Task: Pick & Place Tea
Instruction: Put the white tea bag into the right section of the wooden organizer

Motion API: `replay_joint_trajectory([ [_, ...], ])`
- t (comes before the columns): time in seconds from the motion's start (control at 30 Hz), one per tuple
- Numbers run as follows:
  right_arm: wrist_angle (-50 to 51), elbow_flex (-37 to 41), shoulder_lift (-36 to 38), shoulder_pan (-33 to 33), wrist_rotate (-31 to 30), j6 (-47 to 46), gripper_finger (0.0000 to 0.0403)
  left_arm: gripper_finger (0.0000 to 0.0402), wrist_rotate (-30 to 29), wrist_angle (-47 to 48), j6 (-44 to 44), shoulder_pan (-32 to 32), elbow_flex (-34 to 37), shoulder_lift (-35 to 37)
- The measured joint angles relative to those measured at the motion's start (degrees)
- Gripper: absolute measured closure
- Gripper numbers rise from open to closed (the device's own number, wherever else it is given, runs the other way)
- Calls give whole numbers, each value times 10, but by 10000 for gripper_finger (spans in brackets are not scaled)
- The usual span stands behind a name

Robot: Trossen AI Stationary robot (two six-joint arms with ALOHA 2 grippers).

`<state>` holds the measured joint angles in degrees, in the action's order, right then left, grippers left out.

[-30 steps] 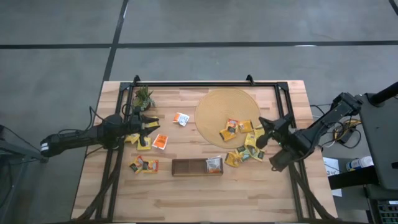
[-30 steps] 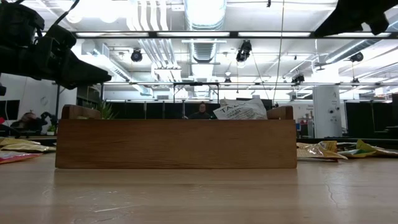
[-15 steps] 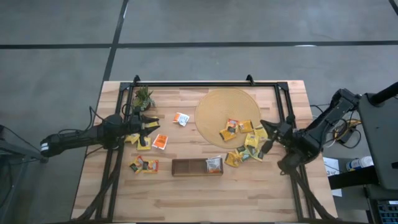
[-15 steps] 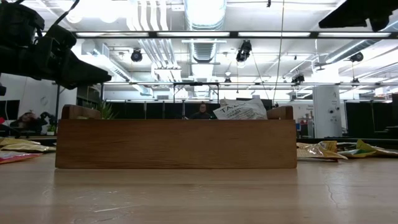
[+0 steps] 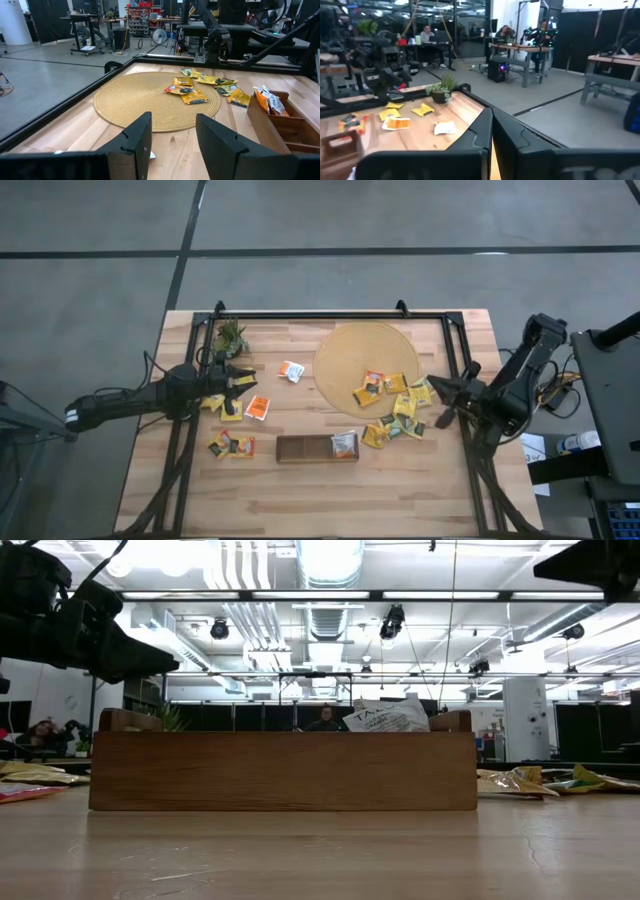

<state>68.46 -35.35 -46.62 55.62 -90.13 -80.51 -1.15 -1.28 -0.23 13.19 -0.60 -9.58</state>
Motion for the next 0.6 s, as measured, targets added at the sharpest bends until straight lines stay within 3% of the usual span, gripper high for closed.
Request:
replay_joint_trajectory([
  [0.33, 93, -9, -37, -16, 2, -115, 394, 255, 0, 0, 0, 0, 0, 0],
  [0.6, 89, -8, -49, -18, 1, -119, 394, 255, 0, 0, 0, 0, 0, 0],
])
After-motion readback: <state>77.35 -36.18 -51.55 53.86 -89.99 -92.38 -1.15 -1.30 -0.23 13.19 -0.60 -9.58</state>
